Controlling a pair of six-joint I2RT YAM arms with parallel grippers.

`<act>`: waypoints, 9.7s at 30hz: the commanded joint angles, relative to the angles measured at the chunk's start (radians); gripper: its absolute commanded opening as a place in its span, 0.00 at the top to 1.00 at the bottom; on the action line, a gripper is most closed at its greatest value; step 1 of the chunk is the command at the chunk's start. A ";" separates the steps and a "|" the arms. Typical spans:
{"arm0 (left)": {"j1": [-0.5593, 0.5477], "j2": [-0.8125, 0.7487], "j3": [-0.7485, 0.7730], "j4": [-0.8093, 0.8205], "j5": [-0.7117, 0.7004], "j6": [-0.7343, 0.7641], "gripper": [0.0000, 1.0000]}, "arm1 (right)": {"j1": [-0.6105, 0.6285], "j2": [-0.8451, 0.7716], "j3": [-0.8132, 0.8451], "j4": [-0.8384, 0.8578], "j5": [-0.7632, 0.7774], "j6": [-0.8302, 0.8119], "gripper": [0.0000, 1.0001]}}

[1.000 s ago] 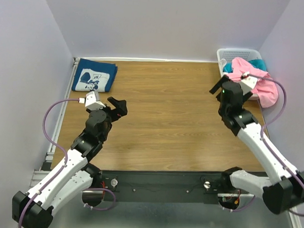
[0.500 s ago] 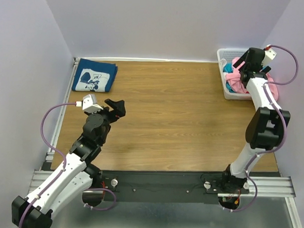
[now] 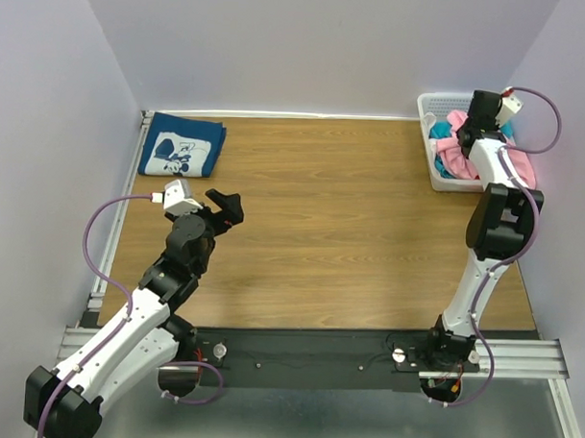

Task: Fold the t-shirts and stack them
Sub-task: Grab the tshirt from the pile, then move the tshirt to the center of the board, then flatten the tshirt out

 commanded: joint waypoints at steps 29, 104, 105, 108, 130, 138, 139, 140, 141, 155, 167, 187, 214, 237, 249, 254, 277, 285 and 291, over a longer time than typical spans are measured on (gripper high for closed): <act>-0.003 -0.077 0.047 -0.089 0.008 -0.040 0.02 | 0.318 -0.593 0.017 -0.026 -0.594 -0.203 0.99; 0.165 0.687 0.062 0.049 0.391 -0.034 1.00 | 0.880 -0.159 -0.336 0.037 -0.454 -0.427 0.01; 0.166 0.677 0.058 0.050 0.391 -0.036 1.00 | 0.904 -0.104 -0.314 0.034 -0.438 -0.442 0.03; 0.166 0.667 0.054 0.049 0.390 -0.033 1.00 | 0.929 -0.006 -0.236 0.016 -0.373 -0.441 0.10; 0.166 0.534 0.128 -0.086 0.232 -0.047 1.00 | 0.923 -0.194 -0.269 0.005 0.270 -0.237 0.95; 0.166 0.277 0.260 -0.183 0.094 -0.053 1.00 | 0.915 -0.549 -0.366 0.005 0.372 -0.275 0.95; 0.165 0.246 0.283 -0.190 0.083 -0.045 1.00 | 0.915 -0.588 -0.375 0.005 0.378 -0.281 0.95; 0.166 0.186 0.295 -0.195 0.063 -0.043 1.00 | 0.914 -0.669 -0.378 0.005 0.378 -0.299 0.95; 0.165 0.155 0.306 -0.200 0.054 -0.039 1.00 | 0.914 -0.707 -0.378 0.005 0.376 -0.306 0.95; 0.163 -0.291 0.585 -0.250 -0.003 0.032 1.00 | 0.915 -1.254 -0.351 -0.006 0.126 -0.344 0.95; 0.163 -0.302 0.697 -0.217 0.078 0.059 1.00 | 0.915 -1.378 -0.336 -0.067 0.040 -0.286 0.96; 0.323 1.010 0.946 -0.164 0.093 0.111 0.44 | 0.475 -0.369 -0.333 -0.052 0.069 -0.172 0.96; 0.071 0.410 0.090 -0.259 0.247 -0.154 0.02 | 0.426 -0.872 -0.880 -0.010 -0.135 0.141 0.00; 0.048 0.506 0.008 -0.235 0.314 -0.160 0.46 | 0.426 -1.010 -1.010 0.013 -0.130 0.162 0.00; 0.045 0.586 0.033 -0.221 0.319 -0.111 1.00 | 0.424 -1.048 -1.033 0.013 -0.090 0.165 0.00; 0.047 0.500 0.016 -0.218 0.299 -0.108 1.00 | 0.426 -1.045 -1.041 0.011 -0.104 0.135 0.00; 0.045 0.290 -0.027 -0.135 0.233 -0.079 1.00 | 0.426 -1.022 -1.253 -0.236 -0.037 0.263 0.08; 0.045 0.304 -0.022 -0.141 0.235 -0.074 1.00 | 0.424 -0.964 -1.242 -0.234 -0.006 0.299 0.40; 0.047 0.308 -0.019 -0.144 0.233 -0.074 1.00 | 0.424 -0.941 -1.254 -0.228 -0.032 0.300 0.53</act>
